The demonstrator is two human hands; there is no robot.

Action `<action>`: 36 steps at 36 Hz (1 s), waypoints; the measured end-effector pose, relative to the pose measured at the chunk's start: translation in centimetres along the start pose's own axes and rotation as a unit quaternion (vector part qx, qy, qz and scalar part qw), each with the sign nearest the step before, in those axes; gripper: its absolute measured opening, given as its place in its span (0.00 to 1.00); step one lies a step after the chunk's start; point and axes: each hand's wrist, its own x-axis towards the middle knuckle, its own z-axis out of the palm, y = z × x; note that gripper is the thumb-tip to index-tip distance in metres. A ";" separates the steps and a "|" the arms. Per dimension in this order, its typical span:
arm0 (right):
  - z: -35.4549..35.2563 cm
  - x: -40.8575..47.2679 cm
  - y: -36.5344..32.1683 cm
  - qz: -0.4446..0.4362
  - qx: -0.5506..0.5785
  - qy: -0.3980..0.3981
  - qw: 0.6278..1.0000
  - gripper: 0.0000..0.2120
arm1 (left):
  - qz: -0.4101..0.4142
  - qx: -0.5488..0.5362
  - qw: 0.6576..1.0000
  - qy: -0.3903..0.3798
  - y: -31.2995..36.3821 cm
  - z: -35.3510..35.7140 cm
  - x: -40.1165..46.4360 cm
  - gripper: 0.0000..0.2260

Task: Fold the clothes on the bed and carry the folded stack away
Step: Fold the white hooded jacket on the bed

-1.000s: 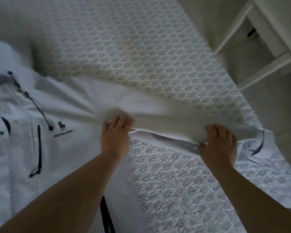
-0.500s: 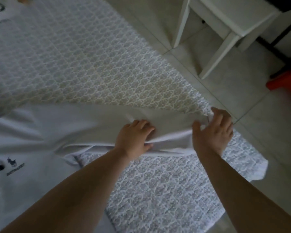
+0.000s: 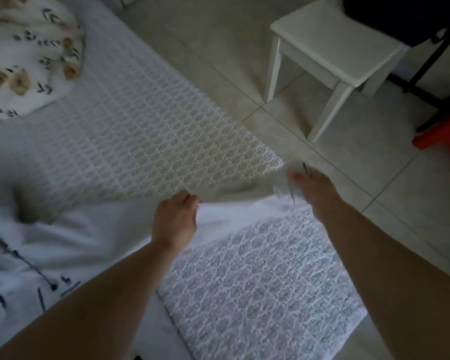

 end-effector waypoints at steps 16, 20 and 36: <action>-0.6 3.9 8.8 -0.012 -0.308 0.015 0.951 0.19 | -0.059 -0.001 0.923 -0.379 1.7 8.2 -3.0 0.25; -0.1 4.4 10.3 -0.009 -0.307 0.047 0.950 0.17 | -0.065 -0.010 0.916 -0.395 1.6 9.9 -4.4 0.25; -0.7 6.0 8.2 0.008 -0.076 -0.036 0.996 0.22 | -0.068 -0.064 0.966 -0.241 4.9 10.9 -1.0 0.30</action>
